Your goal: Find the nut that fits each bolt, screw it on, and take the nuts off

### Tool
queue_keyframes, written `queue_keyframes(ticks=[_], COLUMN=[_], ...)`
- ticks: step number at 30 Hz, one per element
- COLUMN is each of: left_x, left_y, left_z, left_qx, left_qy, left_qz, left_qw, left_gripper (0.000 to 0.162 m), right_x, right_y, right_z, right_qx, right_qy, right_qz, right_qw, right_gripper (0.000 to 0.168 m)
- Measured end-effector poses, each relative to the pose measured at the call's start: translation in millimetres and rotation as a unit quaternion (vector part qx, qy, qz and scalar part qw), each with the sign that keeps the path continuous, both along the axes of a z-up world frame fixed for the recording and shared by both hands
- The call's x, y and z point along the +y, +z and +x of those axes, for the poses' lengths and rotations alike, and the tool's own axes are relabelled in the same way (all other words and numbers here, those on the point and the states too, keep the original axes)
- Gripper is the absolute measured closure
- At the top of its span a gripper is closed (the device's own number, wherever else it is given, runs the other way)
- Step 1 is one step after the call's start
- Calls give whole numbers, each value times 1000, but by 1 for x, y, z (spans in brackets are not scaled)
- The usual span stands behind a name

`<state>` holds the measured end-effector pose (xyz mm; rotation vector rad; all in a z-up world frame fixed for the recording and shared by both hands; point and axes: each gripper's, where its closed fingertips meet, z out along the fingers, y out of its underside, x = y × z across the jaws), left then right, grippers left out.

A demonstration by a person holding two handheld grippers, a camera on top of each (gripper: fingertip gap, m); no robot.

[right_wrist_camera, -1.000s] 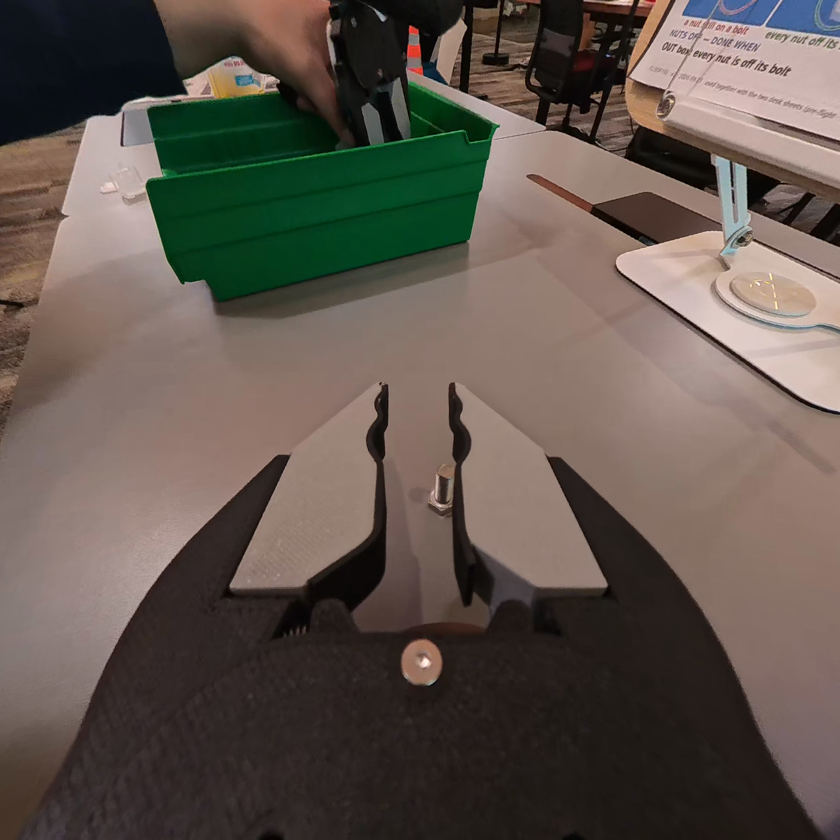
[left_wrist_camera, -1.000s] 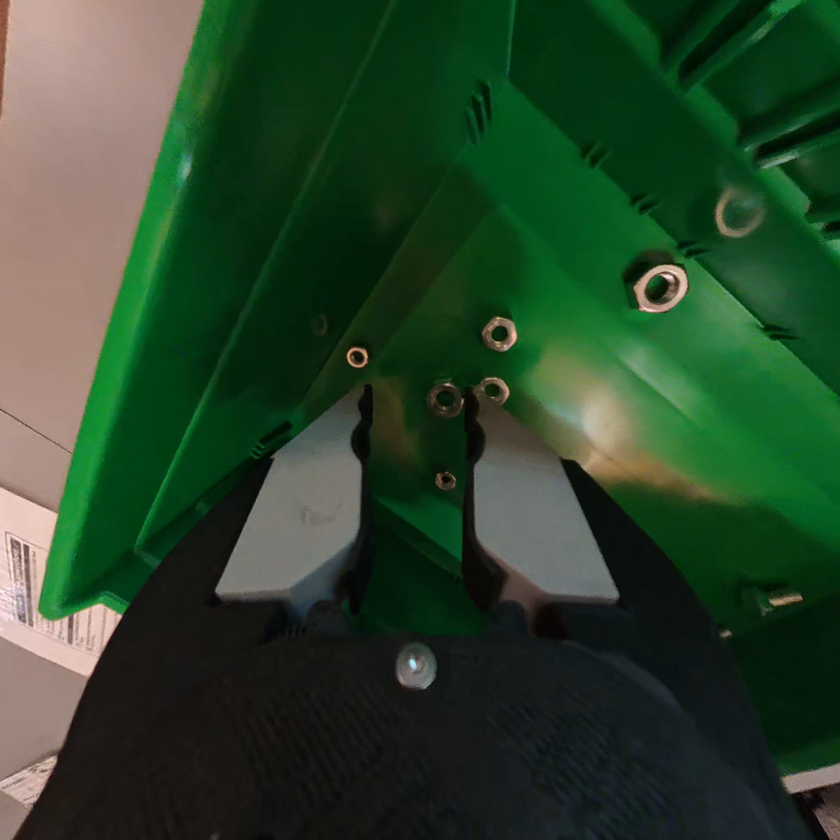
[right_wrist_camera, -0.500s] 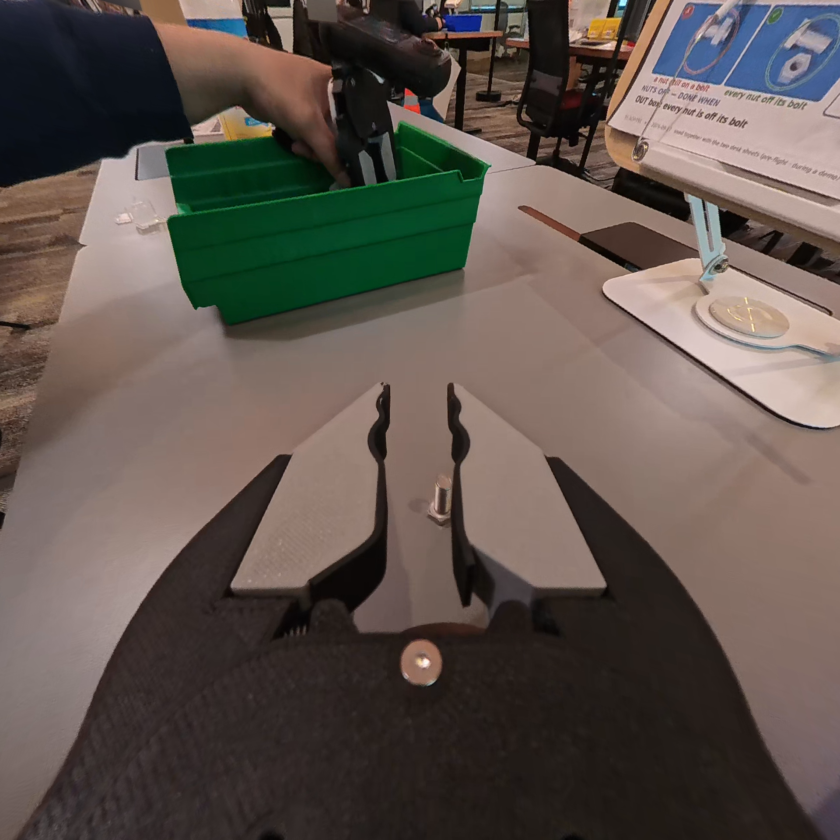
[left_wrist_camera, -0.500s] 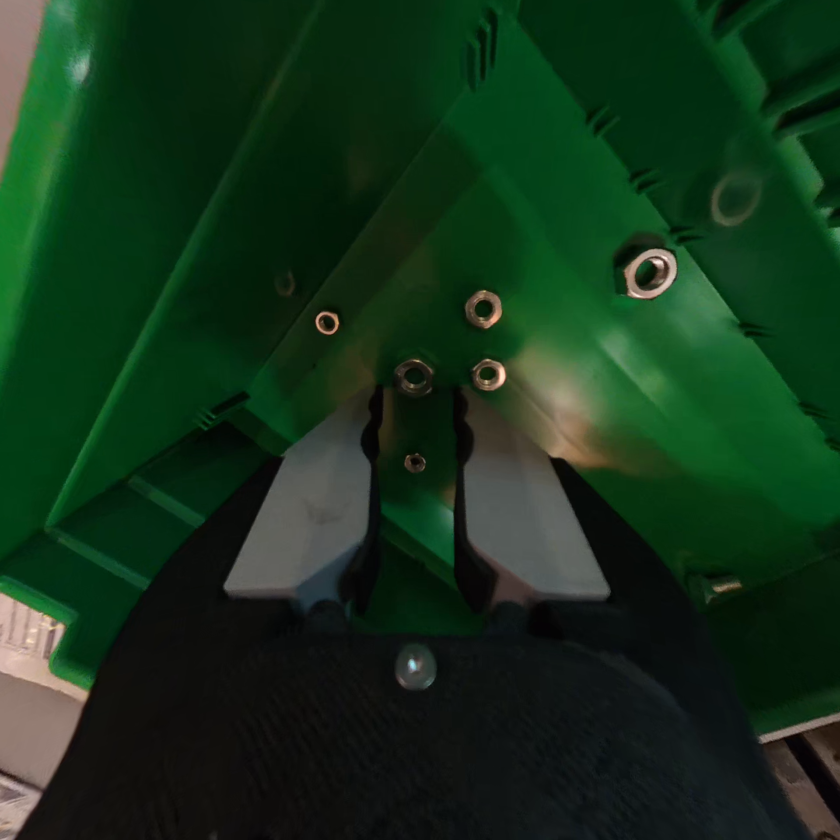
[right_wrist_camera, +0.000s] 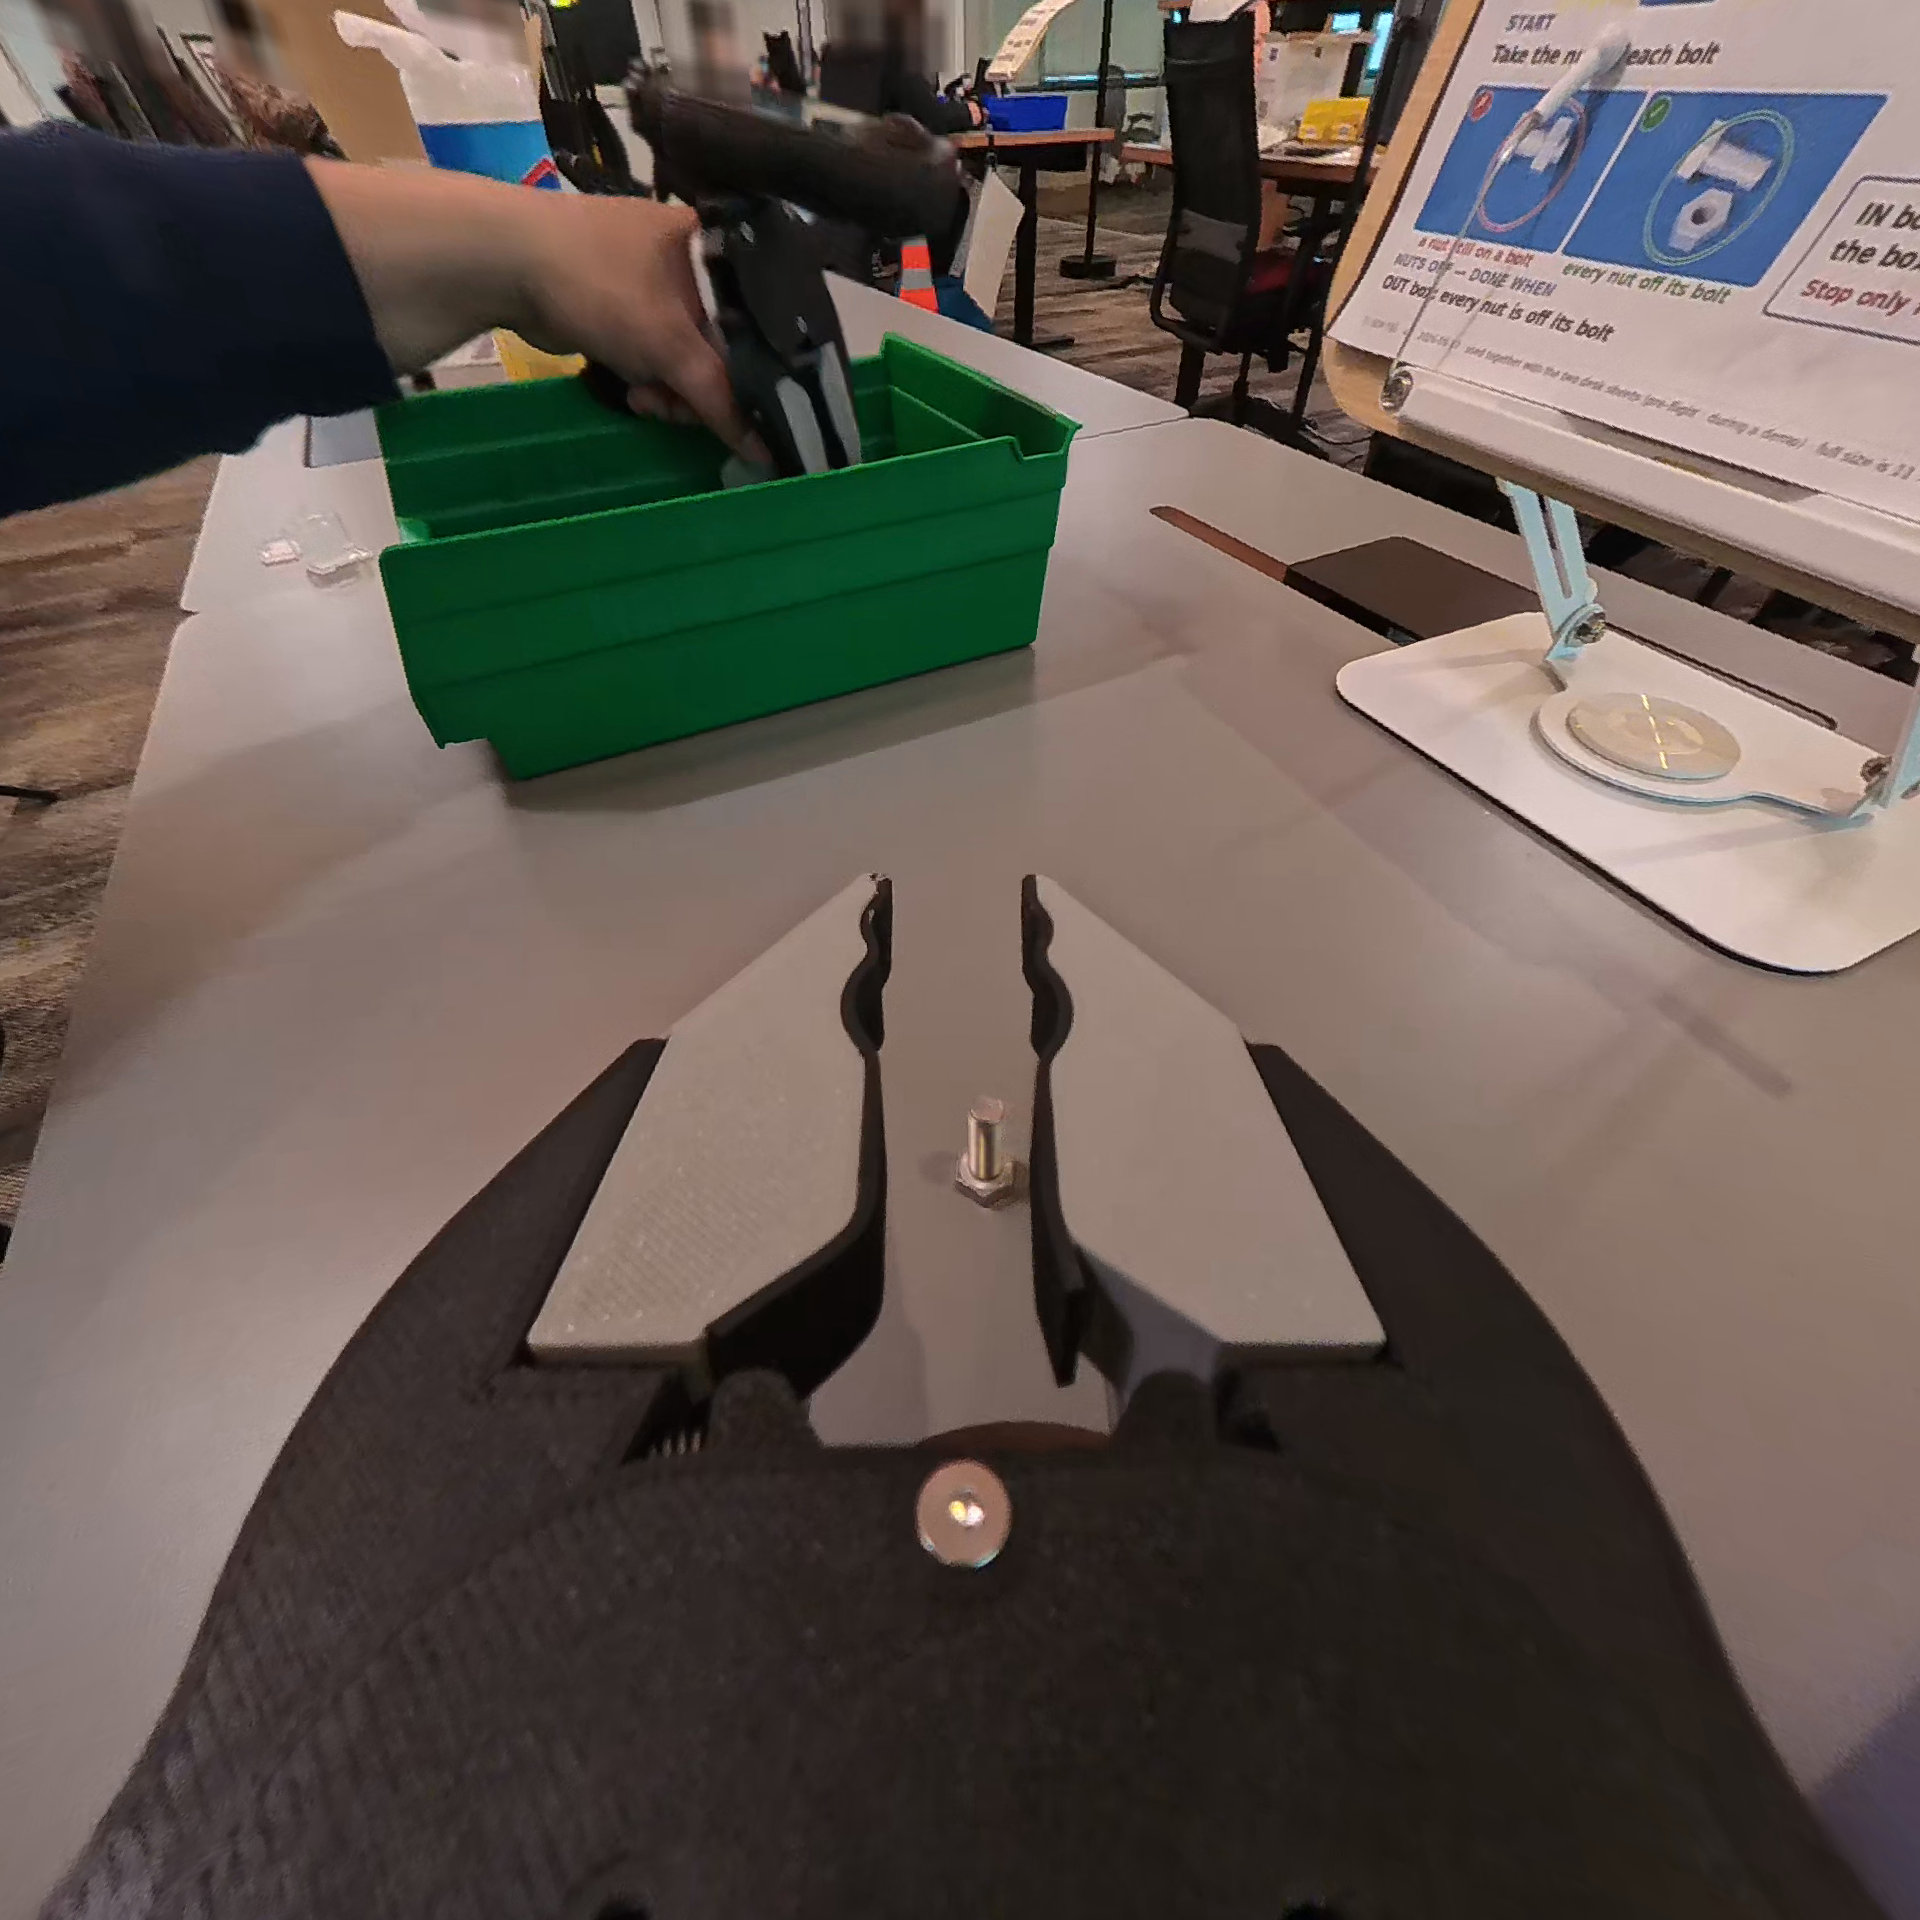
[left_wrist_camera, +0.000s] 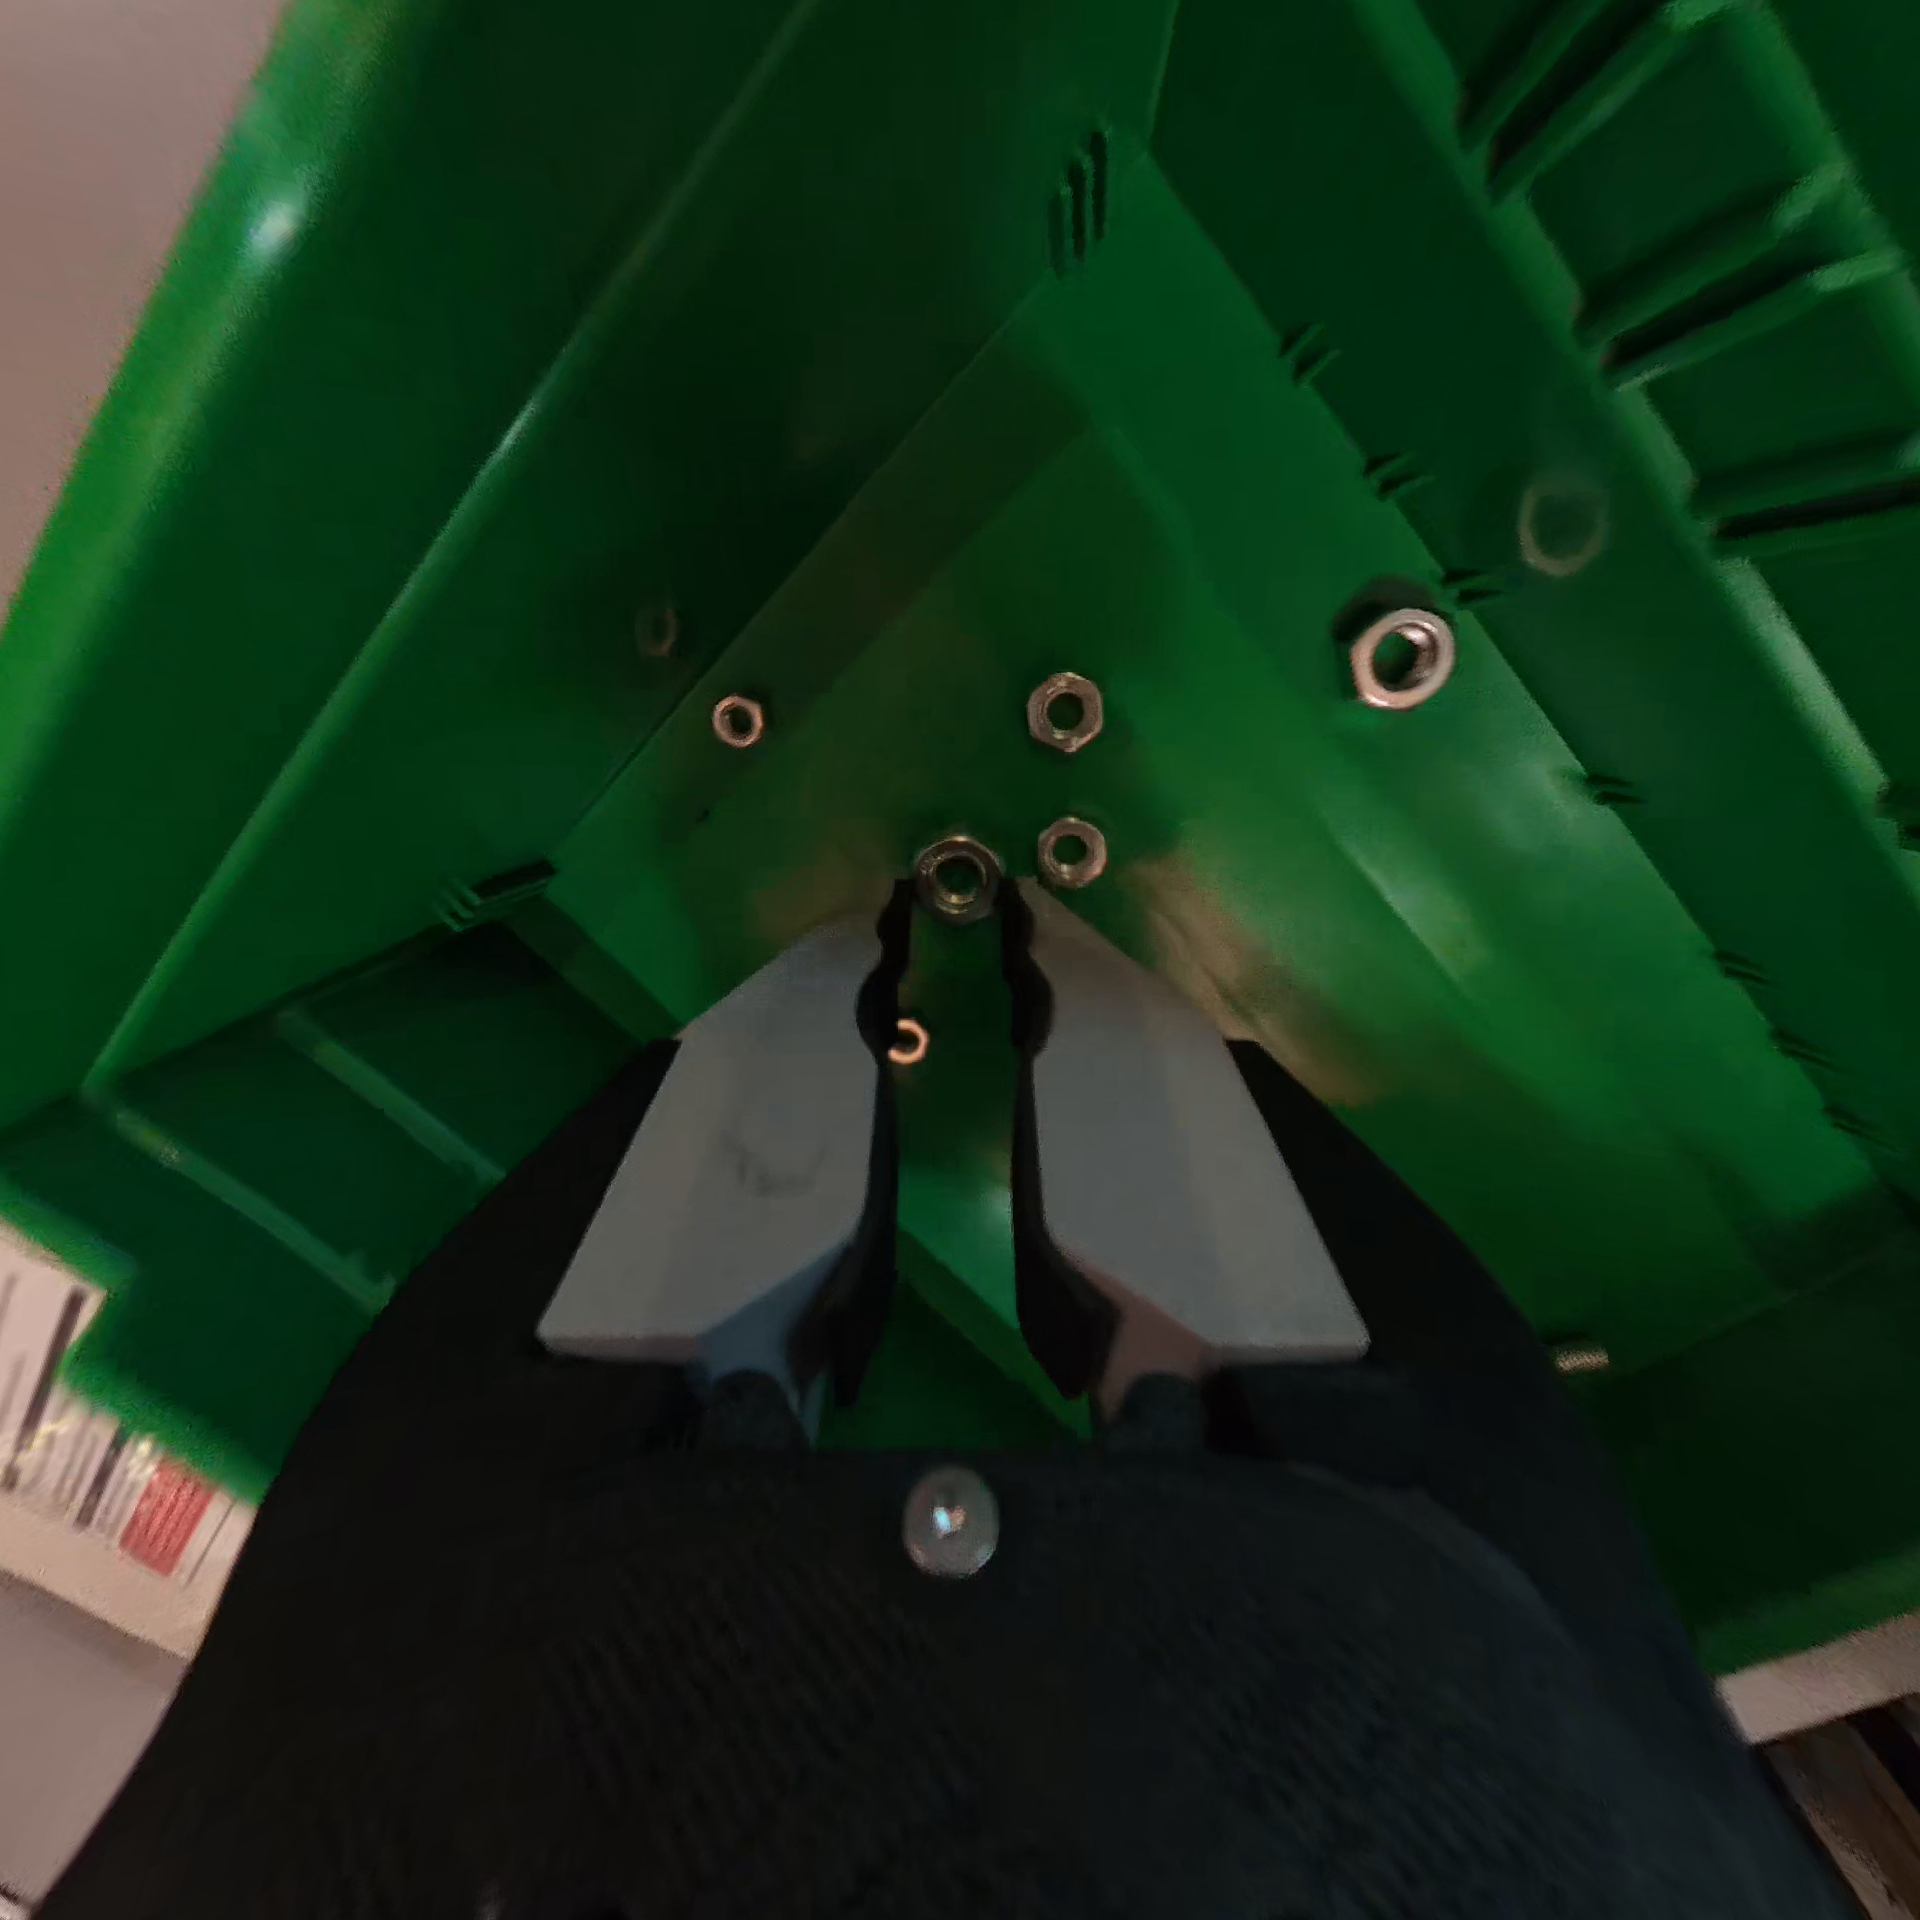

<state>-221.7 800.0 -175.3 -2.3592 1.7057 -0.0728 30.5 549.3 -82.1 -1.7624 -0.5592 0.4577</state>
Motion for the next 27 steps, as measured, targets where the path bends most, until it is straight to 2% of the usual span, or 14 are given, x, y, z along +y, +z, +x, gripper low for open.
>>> queue_keyframes(ticks=[2,5,8,10,14,16,19,22,27], left_x=[-4,-22,-69,-114,-219,-262,-305,-323,-321], left_y=[20,66,108,116,87,62,19,-13,-12], left_z=[0,15,55,86,147,175,211,238,249], left_qx=[-13,-50,-87,-93,-120,-138,-152,-147,-151], left_qy=[1,-16,-80,-138,-241,-258,-255,-246,-230], left_qz=[24,57,79,80,47,17,-24,-33,-50], left_qw=[1000,997,990,983,962,956,955,958,960], left_gripper=[146,147,147,147,147,147,147,147,146], right_x=[1,1,0,0,1,0,0,4,6], right_y=[0,4,4,2,4,6,4,-9,-34], right_z=[4,10,13,15,19,20,21,24,27], right_qx=[5,11,13,12,3,3,-4,-35,-79], right_qy=[-3,-10,-9,-9,-18,-20,-22,-34,-41], right_qz=[-6,-6,-12,-18,-12,-8,-12,-29,-72], right_qw=[1000,1000,1000,1000,1000,1000,1000,998,993], right_gripper=[146,146,145,145,145,145,145,145,143])
